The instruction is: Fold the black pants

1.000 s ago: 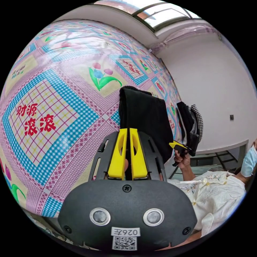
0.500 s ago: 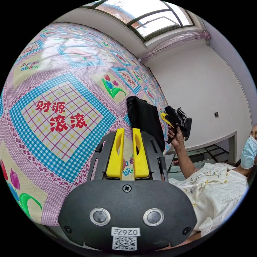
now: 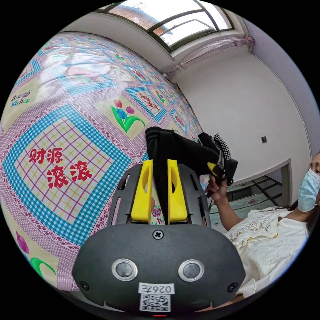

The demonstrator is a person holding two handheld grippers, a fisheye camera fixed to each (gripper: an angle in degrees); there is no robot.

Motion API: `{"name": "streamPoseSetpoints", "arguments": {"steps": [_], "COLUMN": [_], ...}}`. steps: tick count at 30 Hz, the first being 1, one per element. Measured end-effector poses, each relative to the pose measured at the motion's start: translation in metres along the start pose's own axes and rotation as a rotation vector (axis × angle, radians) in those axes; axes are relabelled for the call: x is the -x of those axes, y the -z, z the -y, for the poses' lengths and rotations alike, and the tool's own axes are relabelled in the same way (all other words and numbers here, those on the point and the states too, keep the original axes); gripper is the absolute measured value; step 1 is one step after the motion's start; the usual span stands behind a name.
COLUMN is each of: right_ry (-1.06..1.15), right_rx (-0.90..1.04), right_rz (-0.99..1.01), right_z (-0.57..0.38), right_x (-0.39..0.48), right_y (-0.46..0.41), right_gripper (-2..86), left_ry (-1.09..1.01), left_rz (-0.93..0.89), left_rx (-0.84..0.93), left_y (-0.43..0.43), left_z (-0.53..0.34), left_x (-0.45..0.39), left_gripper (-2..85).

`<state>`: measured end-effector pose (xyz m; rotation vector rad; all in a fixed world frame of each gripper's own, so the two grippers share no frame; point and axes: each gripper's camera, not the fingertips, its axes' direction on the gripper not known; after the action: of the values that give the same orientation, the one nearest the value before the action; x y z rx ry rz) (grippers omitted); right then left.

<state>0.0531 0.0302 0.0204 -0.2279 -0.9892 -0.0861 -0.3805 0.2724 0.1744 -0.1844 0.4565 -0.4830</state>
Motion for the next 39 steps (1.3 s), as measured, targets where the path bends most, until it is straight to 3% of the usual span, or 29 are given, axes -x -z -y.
{"name": "streamPoseSetpoints", "arguments": {"steps": [4,7,10,14,16,21,24,26,30,32,34,36,39], "right_ry": [0.04,-0.012,-0.07,-0.131,-0.19,-0.283,-0.271,-0.262,-0.207,-0.211,-0.204,-0.21,-0.257], "right_rx": [0.297,0.407,0.312,-0.032,-0.111,-0.11,0.014,0.124,0.09,0.02,-0.003,0.013,0.1], "right_rz": [0.224,0.198,0.126,0.065,-0.005,-0.144,-0.272,-0.221,-0.382,-0.405,-0.423,-0.479,-0.532], "right_z": [-0.066,-0.106,-0.108,-0.072,-0.05,0.013,0.047,0.062,0.066,0.065,0.066,0.07,0.081], "right_x": [0.01,0.003,-0.012,-0.055,-0.08,-0.137,-0.154,-0.16,-0.134,-0.118,-0.109,-0.108,-0.131], "right_y": [-0.004,0.017,0.058,0.108,0.105,0.041,-0.013,-0.049,-0.055,-0.049,-0.05,-0.057,-0.08], "right_gripper": [-0.6,2.5,7.3,9.2,9.3,9.6,9.3,1.6,1.3,4.3,6.2,8.4,11.5], "left_ry": [-0.005,-0.007,-0.011,-0.037,-0.054,-0.083,-0.091,-0.077,-0.002,0.039,0.06,-0.032,-0.124], "left_rz": [0.05,0.07,0.071,0.082,0.091,0.087,0.092,0.114,0.17,0.094,-0.072,-0.02,0.111], "left_rx": [-0.011,-0.027,-0.015,0.04,0.074,0.095,0.088,0.072,0.006,0.052,0.23,0.287,0.255], "left_y": [0.006,0.003,-0.01,-0.037,-0.052,-0.063,-0.058,-0.052,-0.039,-0.056,-0.099,-0.116,-0.112], "left_z": [0.014,0.025,0.034,0.041,0.043,0.044,0.043,0.044,0.058,0.071,0.083,0.085,0.078], "left_x": [-0.009,-0.016,-0.025,-0.041,-0.051,-0.064,-0.065,-0.06,-0.031,-0.013,-0.007,-0.027,-0.054], "left_gripper": [8.0,8.1,8.2,8.2,8.2,10.1,13.2,14.2,15.9,14.2,6.3,1.3,0.8]}}
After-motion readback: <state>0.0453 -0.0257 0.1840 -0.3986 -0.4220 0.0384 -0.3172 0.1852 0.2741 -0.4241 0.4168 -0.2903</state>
